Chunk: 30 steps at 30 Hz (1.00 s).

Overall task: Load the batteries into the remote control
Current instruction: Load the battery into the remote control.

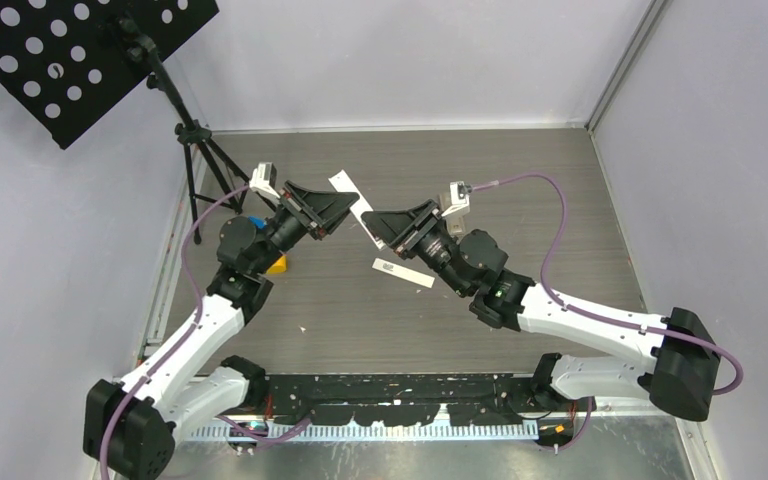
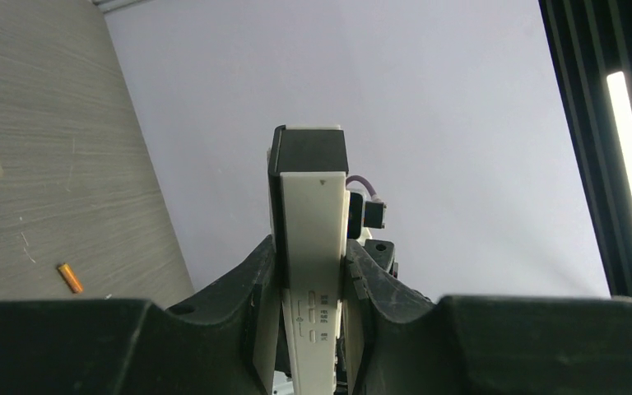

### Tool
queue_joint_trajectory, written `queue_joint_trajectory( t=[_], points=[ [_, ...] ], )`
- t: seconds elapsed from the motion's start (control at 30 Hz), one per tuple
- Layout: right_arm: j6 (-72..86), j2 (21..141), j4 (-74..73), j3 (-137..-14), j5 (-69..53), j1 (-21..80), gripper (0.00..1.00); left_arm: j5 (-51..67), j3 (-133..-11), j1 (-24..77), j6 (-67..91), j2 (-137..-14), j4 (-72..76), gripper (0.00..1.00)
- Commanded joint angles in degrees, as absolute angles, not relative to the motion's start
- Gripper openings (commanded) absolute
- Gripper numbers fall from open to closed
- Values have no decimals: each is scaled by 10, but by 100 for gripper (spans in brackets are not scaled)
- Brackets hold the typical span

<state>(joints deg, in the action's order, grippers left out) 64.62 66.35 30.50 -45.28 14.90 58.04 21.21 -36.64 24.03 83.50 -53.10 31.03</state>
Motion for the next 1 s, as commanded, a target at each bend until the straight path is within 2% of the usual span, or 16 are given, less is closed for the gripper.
queue_joint_trajectory(
  t=[0.0, 0.1, 0.17, 0.2, 0.27, 0.33, 0.43, 0.67, 0.83, 0.97],
  points=[
    [564, 655, 338, -432, 133, 585, 30, 203, -372, 237, 878, -547, 391, 0],
    [551, 653, 335, -428, 135, 585, 29, 207, -367, 237, 895, -557, 405, 0],
    [555, 651, 329, -428, 141, 583, 33, 208, -364, 237, 891, -559, 402, 0],
    [562, 650, 323, -429, 141, 582, 39, 207, -361, 237, 889, -560, 403, 0],
    [580, 650, 317, -432, 129, 571, 57, 208, -351, 237, 883, -559, 409, 0],
    [605, 650, 320, -431, 113, 556, 71, 210, -342, 237, 872, -559, 421, 0],
    [632, 652, 343, -424, 69, 532, 77, 223, -330, 237, 838, -556, 421, 0],
    [628, 633, 349, -406, -22, 498, 79, 268, -313, 236, 751, -544, 405, 0],
    [568, 609, 253, -416, -72, 487, 73, 293, -314, 236, 711, -523, 383, 0],
    [539, 578, 139, -428, -37, 475, 68, 310, -315, 236, 674, -502, 344, 0]
  ],
)
